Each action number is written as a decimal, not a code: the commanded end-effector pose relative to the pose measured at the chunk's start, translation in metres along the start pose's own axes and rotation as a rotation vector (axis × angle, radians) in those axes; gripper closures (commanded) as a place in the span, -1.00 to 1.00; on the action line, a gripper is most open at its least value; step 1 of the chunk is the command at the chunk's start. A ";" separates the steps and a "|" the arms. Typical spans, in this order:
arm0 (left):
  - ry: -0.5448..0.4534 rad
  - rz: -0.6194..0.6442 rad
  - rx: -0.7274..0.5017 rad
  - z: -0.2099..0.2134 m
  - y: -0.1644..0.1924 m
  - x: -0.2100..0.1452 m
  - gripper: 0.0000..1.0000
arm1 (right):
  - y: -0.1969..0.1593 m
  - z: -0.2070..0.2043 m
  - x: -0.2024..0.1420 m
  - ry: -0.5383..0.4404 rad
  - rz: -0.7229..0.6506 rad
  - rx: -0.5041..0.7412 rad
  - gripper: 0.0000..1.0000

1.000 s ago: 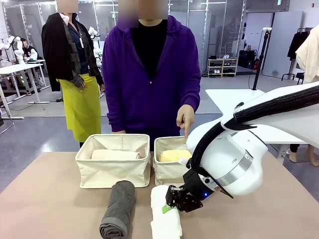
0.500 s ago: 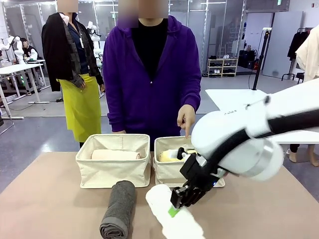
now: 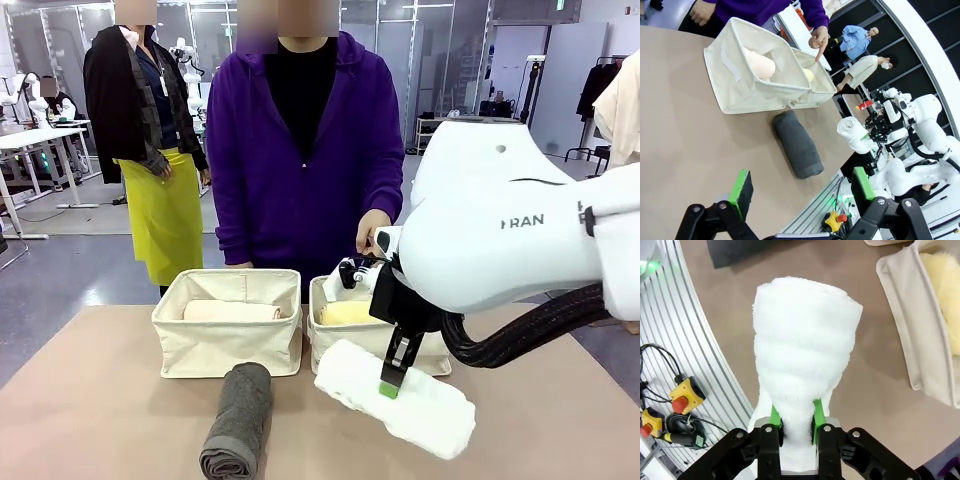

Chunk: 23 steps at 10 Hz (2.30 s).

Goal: Divide the towels into two baskets.
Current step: Pick up one hotel-folded towel from the bottom of the table and place it in the Fabric basket indicated by the person.

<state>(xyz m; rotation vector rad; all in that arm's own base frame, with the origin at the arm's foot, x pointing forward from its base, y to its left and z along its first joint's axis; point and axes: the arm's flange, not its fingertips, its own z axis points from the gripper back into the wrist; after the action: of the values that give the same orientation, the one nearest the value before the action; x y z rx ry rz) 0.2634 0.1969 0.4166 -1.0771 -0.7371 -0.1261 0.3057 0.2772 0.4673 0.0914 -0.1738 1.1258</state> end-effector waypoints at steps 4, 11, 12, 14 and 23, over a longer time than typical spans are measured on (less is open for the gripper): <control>-0.005 -0.002 -0.012 0.002 -0.004 -0.002 -1.00 | -0.003 -0.011 -0.005 0.022 -0.024 0.029 0.45; -0.005 -0.002 -0.012 0.002 -0.004 -0.002 -1.00 | -0.117 0.029 0.085 -0.002 0.387 -0.457 0.45; -0.005 -0.002 -0.012 0.002 -0.004 -0.002 -1.00 | -0.138 0.019 0.097 -0.014 0.464 -0.487 0.45; -0.005 -0.002 -0.012 0.002 -0.004 -0.002 -1.00 | -0.179 -0.003 0.113 0.039 0.489 -0.495 0.45; -0.005 -0.002 -0.012 0.002 -0.004 -0.002 -1.00 | -0.225 -0.047 0.116 0.106 0.535 -0.373 -1.00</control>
<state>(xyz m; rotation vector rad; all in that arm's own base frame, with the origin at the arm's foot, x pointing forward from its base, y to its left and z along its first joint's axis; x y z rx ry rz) 0.2634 0.1966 0.4165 -1.0773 -0.7362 -0.1266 0.5602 0.2957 0.4369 -0.3885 -0.3316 1.5822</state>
